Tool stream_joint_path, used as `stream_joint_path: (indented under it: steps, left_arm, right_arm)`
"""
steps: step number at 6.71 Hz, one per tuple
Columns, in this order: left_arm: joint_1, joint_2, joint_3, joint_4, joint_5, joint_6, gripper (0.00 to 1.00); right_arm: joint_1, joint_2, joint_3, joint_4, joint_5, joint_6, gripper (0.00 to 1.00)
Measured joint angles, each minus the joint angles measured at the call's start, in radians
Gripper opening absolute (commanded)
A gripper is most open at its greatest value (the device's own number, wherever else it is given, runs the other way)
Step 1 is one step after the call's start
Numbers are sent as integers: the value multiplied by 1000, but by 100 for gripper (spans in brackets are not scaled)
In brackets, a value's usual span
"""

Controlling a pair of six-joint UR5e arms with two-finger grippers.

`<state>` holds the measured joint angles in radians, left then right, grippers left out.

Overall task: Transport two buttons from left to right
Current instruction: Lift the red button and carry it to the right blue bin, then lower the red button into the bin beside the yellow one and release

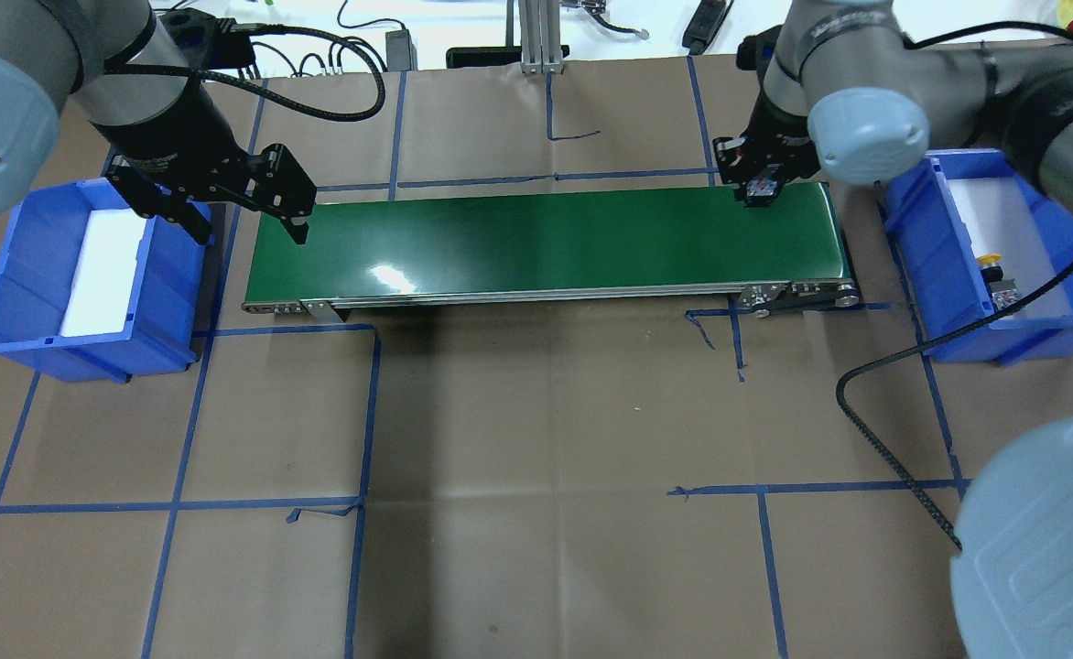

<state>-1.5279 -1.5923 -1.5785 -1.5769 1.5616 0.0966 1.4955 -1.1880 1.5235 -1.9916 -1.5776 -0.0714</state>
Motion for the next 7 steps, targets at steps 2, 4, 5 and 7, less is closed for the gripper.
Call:
stream_joint_path:
  steps: [2,4,5,7]
  left_arm:
    - [0,0,0,0,0,2,100]
    - [0,0,0,0,0,4,100]
    - [0,0,0,0,0,4,100]
    - [0,0,0,0,0,3,100]
  right_arm:
    - [-168,-27,-118,111,1,-194,5]
    - [-304,16,-169,120,2,-403,5]
    - [-336,47,-171,115,-1,-449,5]
    - [-377,102,-167,110,-3,-502,5]
